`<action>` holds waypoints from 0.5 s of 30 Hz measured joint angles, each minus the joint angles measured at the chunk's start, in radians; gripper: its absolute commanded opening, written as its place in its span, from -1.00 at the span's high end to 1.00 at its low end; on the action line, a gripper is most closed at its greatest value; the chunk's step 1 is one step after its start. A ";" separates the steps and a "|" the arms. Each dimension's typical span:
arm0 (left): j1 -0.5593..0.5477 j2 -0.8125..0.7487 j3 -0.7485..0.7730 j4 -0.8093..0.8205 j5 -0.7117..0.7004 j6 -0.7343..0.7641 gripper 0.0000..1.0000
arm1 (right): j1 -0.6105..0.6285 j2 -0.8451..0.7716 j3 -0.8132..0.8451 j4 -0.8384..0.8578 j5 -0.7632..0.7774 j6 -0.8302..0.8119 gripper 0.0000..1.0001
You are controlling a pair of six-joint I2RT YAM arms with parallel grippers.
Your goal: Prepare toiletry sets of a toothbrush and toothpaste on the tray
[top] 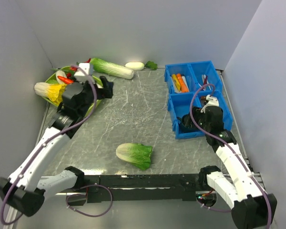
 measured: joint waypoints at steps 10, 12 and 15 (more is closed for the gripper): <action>-0.115 0.123 -0.135 0.032 0.101 0.042 -0.93 | 0.078 0.126 0.015 -0.026 0.057 -0.004 -0.10; -0.148 0.124 -0.136 0.032 0.104 0.051 -0.93 | 0.105 0.158 0.032 -0.028 0.079 -0.008 -0.08; -0.159 0.125 -0.136 0.040 0.106 0.061 -0.93 | 0.172 0.213 0.061 -0.034 0.137 -0.020 -0.04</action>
